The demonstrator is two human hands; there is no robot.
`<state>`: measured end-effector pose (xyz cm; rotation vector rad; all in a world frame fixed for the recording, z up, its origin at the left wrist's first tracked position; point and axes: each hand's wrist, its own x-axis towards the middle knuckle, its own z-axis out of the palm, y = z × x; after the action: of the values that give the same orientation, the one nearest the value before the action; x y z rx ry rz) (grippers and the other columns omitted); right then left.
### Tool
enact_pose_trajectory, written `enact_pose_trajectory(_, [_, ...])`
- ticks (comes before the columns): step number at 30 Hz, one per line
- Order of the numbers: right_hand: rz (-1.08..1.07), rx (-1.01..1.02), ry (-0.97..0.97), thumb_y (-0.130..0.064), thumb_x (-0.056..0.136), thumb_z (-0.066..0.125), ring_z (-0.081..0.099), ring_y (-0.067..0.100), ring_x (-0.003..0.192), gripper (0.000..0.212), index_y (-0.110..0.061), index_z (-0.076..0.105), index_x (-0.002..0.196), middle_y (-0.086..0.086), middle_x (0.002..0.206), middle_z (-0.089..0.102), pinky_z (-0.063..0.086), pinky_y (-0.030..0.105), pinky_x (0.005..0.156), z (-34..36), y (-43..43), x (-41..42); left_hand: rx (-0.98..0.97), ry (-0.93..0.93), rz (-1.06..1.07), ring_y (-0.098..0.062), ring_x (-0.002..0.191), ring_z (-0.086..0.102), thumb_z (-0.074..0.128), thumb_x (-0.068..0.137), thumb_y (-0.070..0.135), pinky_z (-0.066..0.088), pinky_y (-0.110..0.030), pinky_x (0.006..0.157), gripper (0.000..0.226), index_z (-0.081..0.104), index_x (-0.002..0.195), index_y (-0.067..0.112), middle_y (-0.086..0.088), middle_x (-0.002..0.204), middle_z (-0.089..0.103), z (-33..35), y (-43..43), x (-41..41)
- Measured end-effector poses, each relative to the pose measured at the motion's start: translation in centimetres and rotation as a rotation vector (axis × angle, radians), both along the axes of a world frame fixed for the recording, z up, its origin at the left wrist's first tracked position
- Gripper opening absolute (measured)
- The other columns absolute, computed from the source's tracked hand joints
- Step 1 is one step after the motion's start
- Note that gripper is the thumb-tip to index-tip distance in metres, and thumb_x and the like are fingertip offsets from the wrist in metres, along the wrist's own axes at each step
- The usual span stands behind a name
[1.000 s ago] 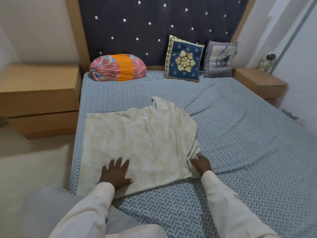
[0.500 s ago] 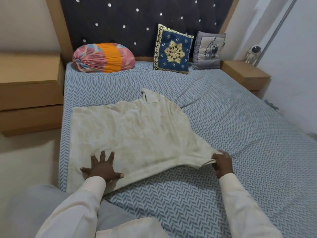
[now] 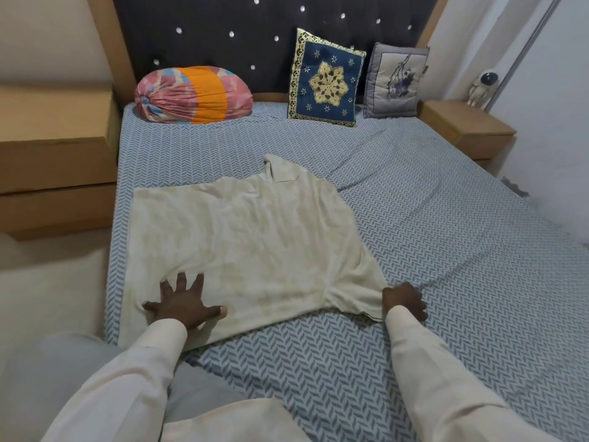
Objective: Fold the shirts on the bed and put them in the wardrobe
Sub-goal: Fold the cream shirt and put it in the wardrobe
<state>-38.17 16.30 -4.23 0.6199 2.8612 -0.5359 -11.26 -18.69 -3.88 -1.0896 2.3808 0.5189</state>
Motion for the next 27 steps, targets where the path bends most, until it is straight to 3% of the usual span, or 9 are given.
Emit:
enact_pose_trajectory(5, [0.128,-0.110,0.063,-0.039,0.089,0.054,0.049,0.037,0.122,0.033,-0.019,0.065,0.113,0.015,0.127,0.057,0.035,0.047,0.103,0.5,-1.4,-3.3,-0.152,0.062,-0.078,-0.034,0.149,-0.006,0.028,0.086,0.079,0.007,-0.063,0.115,0.089,-0.001,0.156,0.031,-0.009,0.163,-0.005,-1.2,0.0,-0.7])
enact_pose_trajectory(9, [0.194,-0.146,-0.040,-0.046,0.087,0.055,0.053,0.038,0.117,0.033,-0.023,0.067,0.107,0.013,0.123,0.060,0.042,0.048,0.102,-0.1,-3.9,-6.2,-0.128,0.140,-0.156,-0.030,0.150,-0.008,0.031,0.091,0.072,0.005,-0.056,0.118,0.082,-0.001,0.155,0.033,-0.009,0.164,-0.005,-0.9,-0.2,-3.9])
enact_pose_trajectory(12, [0.178,-0.245,-0.009,-0.042,0.083,0.059,0.060,0.035,0.105,0.024,-0.020,0.065,0.089,0.010,0.105,0.066,0.046,0.043,0.096,-0.6,-4.7,-6.4,-0.101,0.197,-0.225,-0.029,0.150,-0.008,0.035,0.092,0.067,0.005,-0.052,0.120,0.079,0.000,0.155,0.034,-0.007,0.164,-0.006,-0.2,0.3,-7.2])
enact_pose_trajectory(16, [-0.053,-0.330,0.142,-0.045,0.085,0.058,0.062,0.035,0.105,0.033,-0.015,0.066,0.098,0.014,0.108,0.068,0.046,0.042,0.091,-0.3,-2.5,-6.2,-0.017,0.131,-0.227,-0.033,0.149,-0.008,0.045,0.091,0.064,0.013,-0.060,0.116,0.085,-0.006,0.154,0.038,-0.005,0.163,-0.012,-0.1,1.2,-10.3])
enact_pose_trajectory(18, [-0.117,-0.296,0.116,-0.045,0.084,0.057,0.061,0.036,0.109,0.038,-0.014,0.066,0.104,0.014,0.113,0.067,0.045,0.045,0.095,-0.7,-1.2,-6.1,-0.031,0.029,-0.215,-0.036,0.148,-0.009,0.047,0.089,0.065,0.016,-0.067,0.111,0.089,-0.008,0.153,0.038,-0.006,0.162,-0.013,-0.4,1.6,-11.1])
enact_pose_trajectory(23, [0.008,-0.219,0.085,-0.051,0.080,0.052,0.057,0.035,0.110,0.037,-0.021,0.066,0.096,0.010,0.115,0.065,0.038,0.046,0.101,-1.1,-2.0,-8.1,-0.033,-0.023,-0.189,-0.036,0.148,-0.009,0.050,0.087,0.065,0.023,-0.071,0.106,0.092,-0.010,0.153,0.039,-0.006,0.161,-0.012,-0.3,1.9,-12.1])
enact_pose_trajectory(27, [0.144,-0.172,0.054,-0.039,0.083,0.059,0.058,0.033,0.109,0.022,-0.022,0.068,0.093,0.007,0.108,0.067,0.032,0.046,0.101,-0.7,-3.7,-9.8,-0.033,-0.037,-0.180,-0.035,0.147,-0.005,0.055,0.084,0.066,0.028,-0.069,0.104,0.097,-0.009,0.153,0.039,-0.005,0.161,-0.007,0.1,1.5,-12.4])
